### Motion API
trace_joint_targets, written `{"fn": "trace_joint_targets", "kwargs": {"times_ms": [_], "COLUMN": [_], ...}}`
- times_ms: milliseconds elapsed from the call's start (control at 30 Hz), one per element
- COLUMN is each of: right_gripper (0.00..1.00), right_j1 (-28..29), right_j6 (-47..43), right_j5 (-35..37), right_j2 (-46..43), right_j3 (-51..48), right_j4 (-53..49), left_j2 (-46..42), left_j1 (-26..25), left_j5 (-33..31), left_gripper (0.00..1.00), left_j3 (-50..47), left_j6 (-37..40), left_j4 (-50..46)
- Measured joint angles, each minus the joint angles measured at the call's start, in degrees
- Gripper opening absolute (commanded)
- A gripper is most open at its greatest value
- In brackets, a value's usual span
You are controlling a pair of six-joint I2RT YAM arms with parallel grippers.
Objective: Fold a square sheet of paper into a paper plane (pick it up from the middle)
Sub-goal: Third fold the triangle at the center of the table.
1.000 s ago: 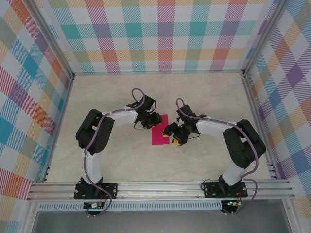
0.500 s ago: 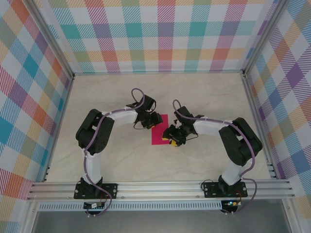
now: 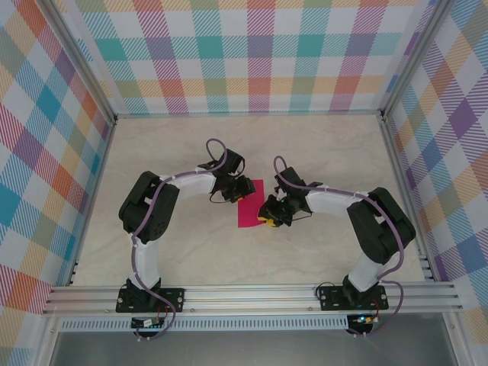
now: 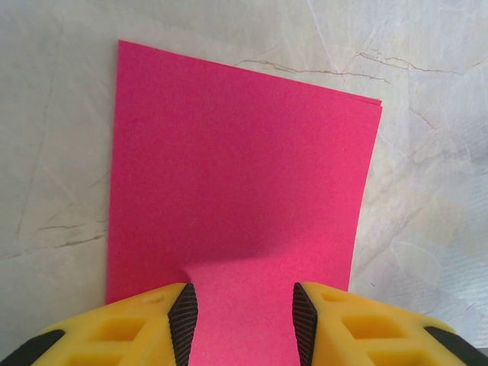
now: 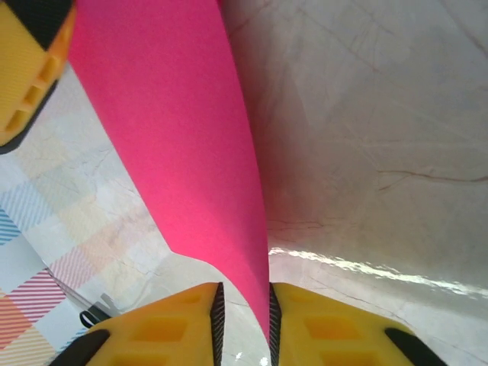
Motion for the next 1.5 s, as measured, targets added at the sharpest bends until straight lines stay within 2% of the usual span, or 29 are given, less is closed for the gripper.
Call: {"fn": "trace_joint_targets", "kwargs": {"times_ms": [167,367,500,700,1500], "right_gripper": [0.04,0.0,0.0,0.01,0.02], "right_j1": [0.0,-0.02,-0.02,-0.02,0.0], "right_j6": [0.85,-1.7,-4.2,-5.42,-5.42], "right_j5": [1.4,1.42,0.26,-0.5,-1.38], "right_j2": [-0.39,-0.94,-1.7,-1.92,4.5], "right_j3": [0.0,0.11,0.11,0.57,9.4], "right_j4": [0.2,-3.93,-8.72,-11.74,-10.49], "left_j2": [-0.31,-3.91,-6.58,-5.97,-2.21], "left_j1": [0.0,0.0,0.0,0.0,0.0], "left_j5": [0.31,3.37,4.87,4.59,2.6], "left_gripper": [0.42,0.44,0.43,0.42,0.41], "left_j3": [-0.2,-2.71,-3.63,-3.72,-3.65], "left_j6": [0.0,0.04,0.07,0.28,2.71], "left_j4": [-0.04,-0.13,1.73,2.6,1.38]}}
